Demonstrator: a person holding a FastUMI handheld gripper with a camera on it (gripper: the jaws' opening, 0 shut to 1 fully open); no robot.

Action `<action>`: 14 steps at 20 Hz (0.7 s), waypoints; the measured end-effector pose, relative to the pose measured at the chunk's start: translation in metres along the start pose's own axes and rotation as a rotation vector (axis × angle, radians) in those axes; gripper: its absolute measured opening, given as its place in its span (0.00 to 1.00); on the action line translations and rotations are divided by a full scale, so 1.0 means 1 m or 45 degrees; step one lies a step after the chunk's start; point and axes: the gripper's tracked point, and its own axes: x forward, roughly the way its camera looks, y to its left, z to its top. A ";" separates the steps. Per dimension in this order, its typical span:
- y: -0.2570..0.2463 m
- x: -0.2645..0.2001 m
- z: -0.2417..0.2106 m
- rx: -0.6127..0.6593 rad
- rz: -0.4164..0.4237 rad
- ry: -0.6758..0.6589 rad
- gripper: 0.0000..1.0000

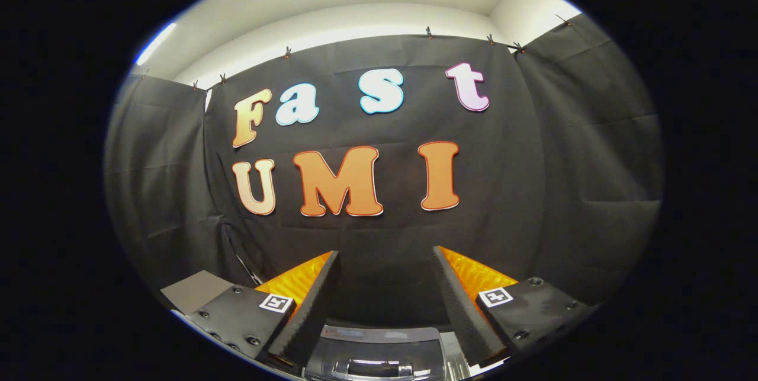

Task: Put the clothes into the washing machine and then close the washing machine lid.

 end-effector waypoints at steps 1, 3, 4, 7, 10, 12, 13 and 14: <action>0.001 0.001 -0.001 0.001 0.005 0.001 0.98; 0.006 0.002 0.001 0.001 0.011 0.000 0.98; 0.009 0.001 0.001 0.005 0.021 -0.006 0.98; 0.015 -0.002 0.003 0.004 0.035 -0.012 0.98; 0.023 -0.006 0.006 0.026 0.055 -0.014 0.98; 0.034 -0.010 0.010 0.047 0.085 -0.026 0.98; 0.035 -0.012 0.013 0.045 0.088 -0.036 0.98; 0.037 -0.015 0.016 0.040 0.084 -0.041 0.98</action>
